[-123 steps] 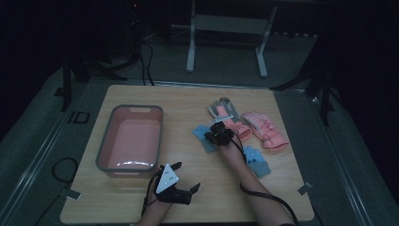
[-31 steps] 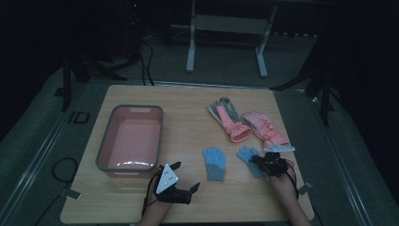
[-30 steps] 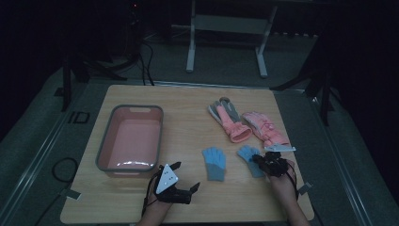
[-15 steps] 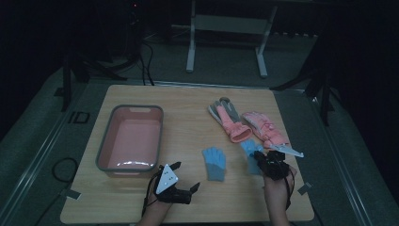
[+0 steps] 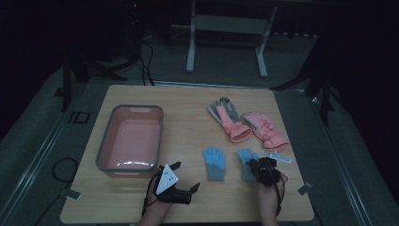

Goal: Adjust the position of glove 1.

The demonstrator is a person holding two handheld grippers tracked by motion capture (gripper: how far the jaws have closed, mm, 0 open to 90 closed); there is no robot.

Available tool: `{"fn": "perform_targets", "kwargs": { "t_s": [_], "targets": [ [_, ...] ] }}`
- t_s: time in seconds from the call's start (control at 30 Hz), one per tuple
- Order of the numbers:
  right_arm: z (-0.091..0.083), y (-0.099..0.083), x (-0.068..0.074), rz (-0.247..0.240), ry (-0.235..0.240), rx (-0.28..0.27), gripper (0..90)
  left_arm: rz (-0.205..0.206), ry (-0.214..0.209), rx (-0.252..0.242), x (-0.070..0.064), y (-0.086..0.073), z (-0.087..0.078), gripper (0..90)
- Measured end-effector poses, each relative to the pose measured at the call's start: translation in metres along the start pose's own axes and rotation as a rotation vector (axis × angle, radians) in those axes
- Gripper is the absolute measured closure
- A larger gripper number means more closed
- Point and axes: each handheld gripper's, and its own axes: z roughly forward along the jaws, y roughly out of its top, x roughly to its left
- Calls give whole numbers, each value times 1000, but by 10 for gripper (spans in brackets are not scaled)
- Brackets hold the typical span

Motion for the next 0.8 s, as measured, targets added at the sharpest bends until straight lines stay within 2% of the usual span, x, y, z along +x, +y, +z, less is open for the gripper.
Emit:
{"fn": "perform_targets", "kwargs": {
  "t_s": [0.1,0.17,0.27,0.37,0.43,0.6,0.67,0.7,0.73,0.77,0.8],
  "targets": [
    [8,-7,0,1,-3,17,834,0,0,0,0,0,0,16],
    [16,-13,-1,-12,-16,47,787,-1,-2,-1,0,0,0,17],
    [17,-16,-1,-39,-16,34,763,1,-3,0,0,0,0,17],
    [18,-16,-1,-41,-14,31,723,2,-2,0,0,0,0,16],
    [17,-15,0,-49,-9,34,664,1,-3,1,0,0,0,17],
    [7,0,-4,-119,12,16,612,3,-3,0,0,0,0,16],
    [3,10,-12,-174,54,2,603,2,-4,-1,0,0,0,16],
    [3,12,-14,-196,57,3,603,2,-4,-1,0,0,0,16],
    [3,12,-14,-196,57,3,603,2,-4,-1,0,0,0,16],
    [2,15,-17,-226,64,4,603,2,-4,-1,0,0,0,16],
    [1,20,-28,-260,154,19,584,0,-3,-2,0,0,0,16]
  ]
}}
